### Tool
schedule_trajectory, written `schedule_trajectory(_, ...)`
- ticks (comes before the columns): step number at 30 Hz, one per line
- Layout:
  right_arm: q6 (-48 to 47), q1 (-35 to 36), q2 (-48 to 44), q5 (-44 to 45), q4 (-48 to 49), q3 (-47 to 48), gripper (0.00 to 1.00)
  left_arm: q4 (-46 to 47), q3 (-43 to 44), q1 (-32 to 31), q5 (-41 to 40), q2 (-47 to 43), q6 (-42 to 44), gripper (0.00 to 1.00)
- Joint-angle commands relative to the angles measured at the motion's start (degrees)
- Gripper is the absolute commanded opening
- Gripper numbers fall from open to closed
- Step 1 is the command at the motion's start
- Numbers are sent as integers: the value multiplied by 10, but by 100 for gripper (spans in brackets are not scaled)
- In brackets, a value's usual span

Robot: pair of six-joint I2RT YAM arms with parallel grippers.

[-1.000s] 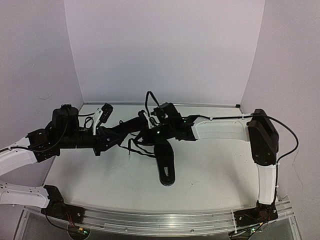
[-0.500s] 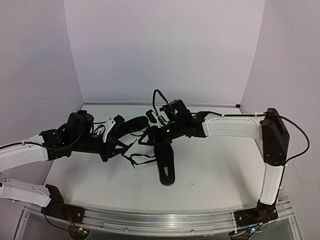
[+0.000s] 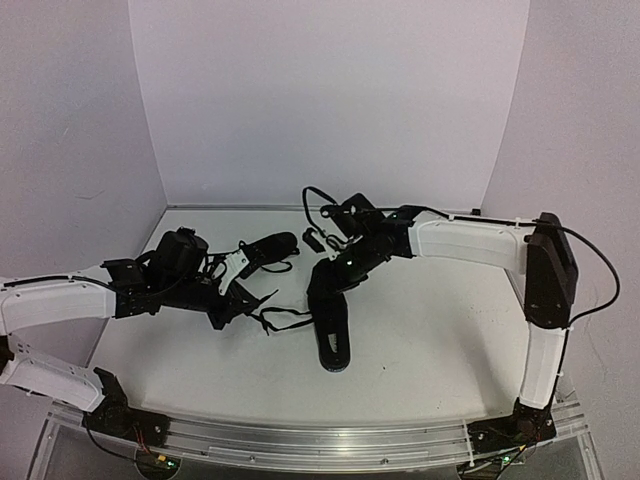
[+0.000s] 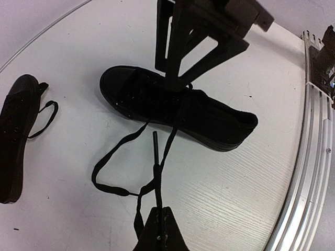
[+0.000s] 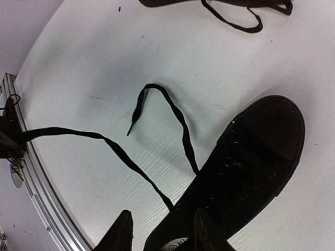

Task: Tie the shoes

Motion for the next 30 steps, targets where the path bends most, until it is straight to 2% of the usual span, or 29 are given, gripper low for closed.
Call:
schedule_trajectory(1,-28,3,34,12,-38,34,37,33,7,-3,-11,-4,27,0)
schedule_trajectory(14,-57,4,77,63,-78,60,31,42,4,-3,-3,5,31,0)
schedule_trajectory(20,-63,3,76,98,-84,60,31,48,6,-3,0,14,33,0)
schedule_trajectory(25,-72,4,79,115,-84,62,37,51,10,-3,7,23,33,0)
schedule_trajectory(30,-83,3,80,139,-90,66,37,54,12,-3,10,27,31,0)
